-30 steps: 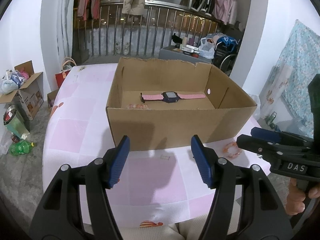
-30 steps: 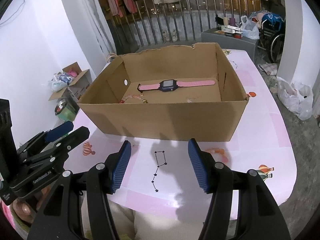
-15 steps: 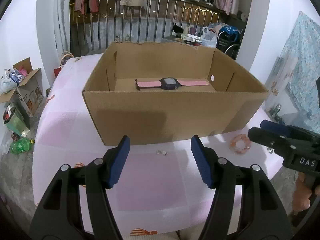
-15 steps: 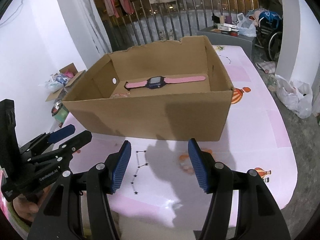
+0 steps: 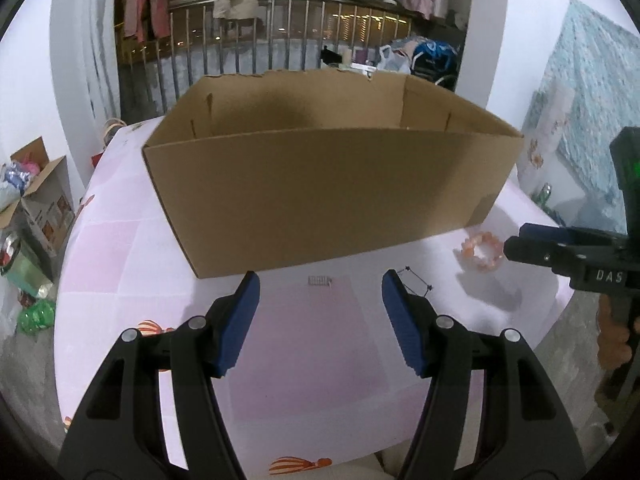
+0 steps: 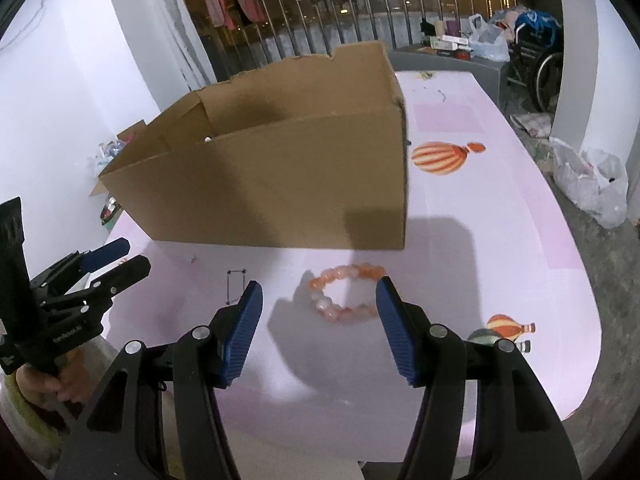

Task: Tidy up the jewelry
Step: 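Lower the open right gripper onto the peach bead bracelet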

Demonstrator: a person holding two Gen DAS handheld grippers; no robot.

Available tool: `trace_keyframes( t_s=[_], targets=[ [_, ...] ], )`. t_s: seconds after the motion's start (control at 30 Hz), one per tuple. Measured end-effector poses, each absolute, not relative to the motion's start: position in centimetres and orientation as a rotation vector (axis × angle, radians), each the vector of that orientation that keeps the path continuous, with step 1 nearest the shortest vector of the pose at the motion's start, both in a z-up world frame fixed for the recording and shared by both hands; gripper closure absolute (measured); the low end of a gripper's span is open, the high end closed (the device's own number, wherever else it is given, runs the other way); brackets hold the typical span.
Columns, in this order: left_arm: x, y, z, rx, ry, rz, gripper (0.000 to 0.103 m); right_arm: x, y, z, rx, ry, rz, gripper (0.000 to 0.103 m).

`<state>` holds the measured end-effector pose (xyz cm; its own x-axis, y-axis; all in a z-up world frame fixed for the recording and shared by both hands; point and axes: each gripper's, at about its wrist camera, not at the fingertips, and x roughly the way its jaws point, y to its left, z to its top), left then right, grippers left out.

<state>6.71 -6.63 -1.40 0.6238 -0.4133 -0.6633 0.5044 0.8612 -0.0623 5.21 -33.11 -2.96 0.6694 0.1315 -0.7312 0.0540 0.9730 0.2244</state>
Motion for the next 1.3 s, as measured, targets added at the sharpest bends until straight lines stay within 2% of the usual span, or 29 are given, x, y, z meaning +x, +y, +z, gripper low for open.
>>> trace_keyframes(
  t_s=[0.13, 0.57, 0.7, 1.03, 1.2, 1.3],
  targets=[
    [6.2, -7.3, -1.2, 0.166, 0.691, -0.547, 0.043, 5.6, -32.8, -3.5, 0.214, 0.850, 0.072, 0.046],
    [6.6, -8.9, -2.5, 0.290, 0.656, -0.524, 0.043, 8.2, -30.6, -5.0, 0.054, 0.917, 0.112, 0.075],
    [7.6, -9.2, -2.9, 0.286, 0.694, -0.517, 0.043, 8.1, -30.7, -5.2, 0.050, 0.926, 0.106, 0.080],
    [10.2, -9.2, -4.8, 0.213, 0.831, -0.519, 0.063, 7.7, -31.6, -5.3, 0.083, 0.915, 0.098, 0.083],
    [10.1, -9.5, -5.0, 0.231, 0.821, -0.513, 0.069, 7.9, -31.5, -5.3, 0.097, 0.910, 0.100, 0.083],
    [9.9, -9.5, -5.1, 0.238, 0.817, -0.512, 0.079, 7.6, -31.7, -5.4, 0.109, 0.906, 0.103, 0.083]
  ],
)
